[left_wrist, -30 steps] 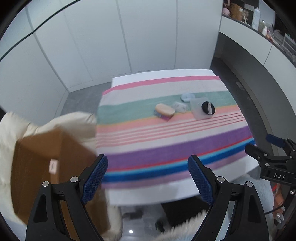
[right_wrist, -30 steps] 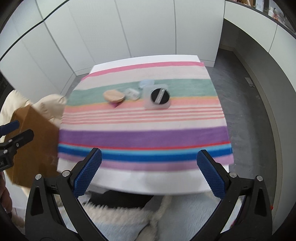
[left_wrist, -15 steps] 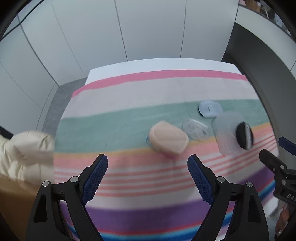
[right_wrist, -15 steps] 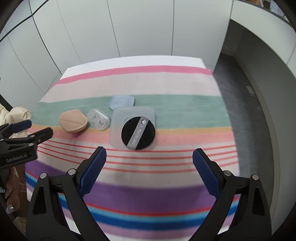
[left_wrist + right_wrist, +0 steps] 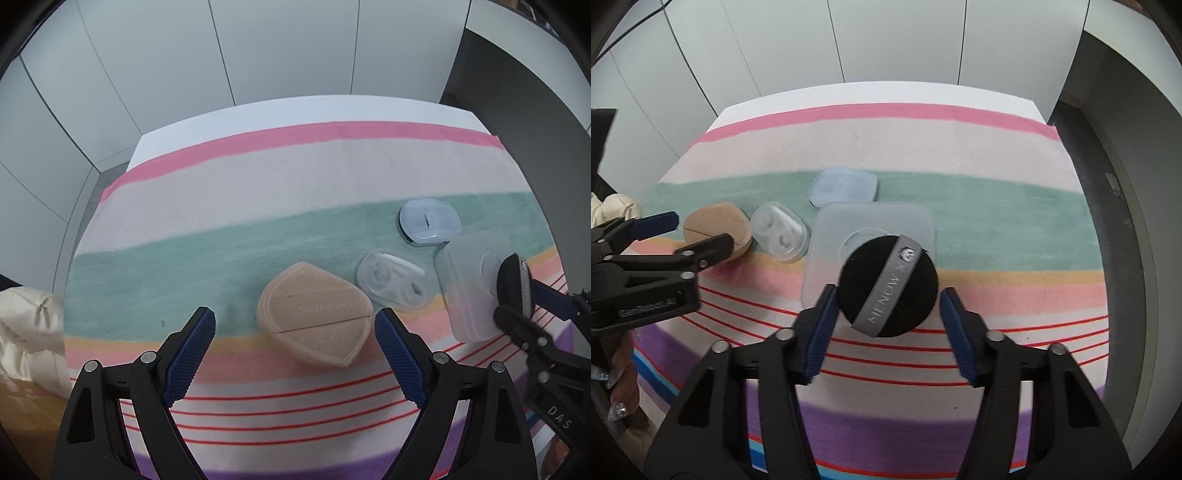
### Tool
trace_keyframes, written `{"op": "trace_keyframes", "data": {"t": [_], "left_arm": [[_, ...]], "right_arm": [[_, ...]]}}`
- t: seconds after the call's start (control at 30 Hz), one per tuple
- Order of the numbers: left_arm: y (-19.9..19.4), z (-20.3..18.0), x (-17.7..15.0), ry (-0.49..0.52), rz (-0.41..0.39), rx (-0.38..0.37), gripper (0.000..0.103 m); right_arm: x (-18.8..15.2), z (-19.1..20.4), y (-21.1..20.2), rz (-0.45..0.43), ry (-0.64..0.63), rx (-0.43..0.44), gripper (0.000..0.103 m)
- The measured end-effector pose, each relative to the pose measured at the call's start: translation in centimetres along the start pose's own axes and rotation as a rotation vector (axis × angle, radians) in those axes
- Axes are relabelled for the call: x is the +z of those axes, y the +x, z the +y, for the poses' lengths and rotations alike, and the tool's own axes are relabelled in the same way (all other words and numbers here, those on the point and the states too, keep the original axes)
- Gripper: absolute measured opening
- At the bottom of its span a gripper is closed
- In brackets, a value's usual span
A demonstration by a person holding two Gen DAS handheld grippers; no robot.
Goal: Organize objects
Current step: 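Grasp the black MENOW puff case with the right tool while the left tool grasps the beige sponge, then carry the puff case with the right tool while the left tool carries the sponge over the box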
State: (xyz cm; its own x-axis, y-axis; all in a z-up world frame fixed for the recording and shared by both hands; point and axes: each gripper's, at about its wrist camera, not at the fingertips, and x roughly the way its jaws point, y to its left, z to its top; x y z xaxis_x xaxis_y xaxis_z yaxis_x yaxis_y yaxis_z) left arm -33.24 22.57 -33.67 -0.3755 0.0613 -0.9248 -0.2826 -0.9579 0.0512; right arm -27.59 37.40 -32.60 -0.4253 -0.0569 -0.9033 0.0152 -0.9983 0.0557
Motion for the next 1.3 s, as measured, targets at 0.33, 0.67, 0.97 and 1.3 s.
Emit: {"op": "trace_keyframes", "data": {"t": [0.33,0.67,0.97,1.3], "left_arm": [[0.4,-0.3,0.1,-0.020,-0.036,-0.043,0.059],[-1.4,0.2,0.5,-0.030,-0.056,-0.055,0.027],[-4.2,-0.4,0.5,-0.009,-0.082,-0.046,0.018],[-10.0,0.4,0.8,-0.002,-0.143,-0.032,0.018]], "right_arm": [[-0.4,-0.1,-0.3,-0.013,0.013,-0.003,0.048],[-0.2,-0.2,-0.8,-0.022,0.016,-0.002,0.048],[1.0,-0.3,-3.2,-0.047,0.013,-0.013,0.048],[2.0,0.6,-8.0,-0.104,0.002,-0.020,0.048]]}}
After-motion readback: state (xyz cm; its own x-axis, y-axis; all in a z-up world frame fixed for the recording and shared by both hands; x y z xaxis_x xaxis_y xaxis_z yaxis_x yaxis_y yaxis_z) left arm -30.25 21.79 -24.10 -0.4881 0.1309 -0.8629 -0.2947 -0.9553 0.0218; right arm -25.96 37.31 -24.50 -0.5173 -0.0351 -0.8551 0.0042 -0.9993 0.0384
